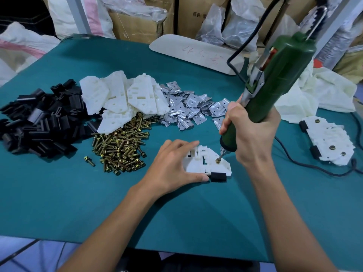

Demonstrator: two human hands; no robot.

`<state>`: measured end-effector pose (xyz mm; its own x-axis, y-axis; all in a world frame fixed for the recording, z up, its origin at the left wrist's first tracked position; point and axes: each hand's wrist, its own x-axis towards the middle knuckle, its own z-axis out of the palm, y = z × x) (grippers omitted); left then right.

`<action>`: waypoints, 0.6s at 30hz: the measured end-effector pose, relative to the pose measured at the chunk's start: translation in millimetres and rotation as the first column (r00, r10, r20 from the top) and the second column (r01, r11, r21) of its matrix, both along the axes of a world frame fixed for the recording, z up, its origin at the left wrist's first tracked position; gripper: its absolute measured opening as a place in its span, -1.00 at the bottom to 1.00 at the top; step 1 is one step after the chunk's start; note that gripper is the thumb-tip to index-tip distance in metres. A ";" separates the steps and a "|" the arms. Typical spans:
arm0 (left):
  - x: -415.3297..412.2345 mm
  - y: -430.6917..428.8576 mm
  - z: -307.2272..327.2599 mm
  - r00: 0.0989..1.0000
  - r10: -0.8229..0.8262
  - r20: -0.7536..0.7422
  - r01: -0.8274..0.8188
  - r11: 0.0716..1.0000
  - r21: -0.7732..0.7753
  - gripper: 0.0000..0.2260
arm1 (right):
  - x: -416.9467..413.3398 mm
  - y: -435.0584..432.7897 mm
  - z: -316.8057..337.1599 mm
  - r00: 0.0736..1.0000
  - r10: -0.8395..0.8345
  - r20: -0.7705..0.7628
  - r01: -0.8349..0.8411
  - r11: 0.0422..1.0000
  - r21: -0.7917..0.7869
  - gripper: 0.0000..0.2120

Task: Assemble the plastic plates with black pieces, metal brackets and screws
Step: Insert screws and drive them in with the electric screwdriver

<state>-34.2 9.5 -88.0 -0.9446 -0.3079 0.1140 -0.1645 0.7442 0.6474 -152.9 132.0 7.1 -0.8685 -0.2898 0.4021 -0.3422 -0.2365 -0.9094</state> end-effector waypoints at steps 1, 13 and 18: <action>-0.2 0.1 0.1 1.000 0.001 0.002 -0.001 1.000 -0.001 -0.10 | 0.6 -0.3 -0.3 1.000 -0.001 -0.008 0.001 1.000 0.009 -0.81; -0.8 -1.1 -0.8 1.000 -0.006 0.007 0.006 0.999 0.035 -0.09 | -3.3 1.1 -1.9 0.999 -0.006 0.048 0.008 0.999 -0.046 -0.80; -0.7 -3.0 -2.3 1.000 -0.018 0.004 0.017 0.998 0.060 -0.09 | -8.5 7.6 7.0 0.987 0.034 0.156 -0.014 0.991 -0.132 -0.71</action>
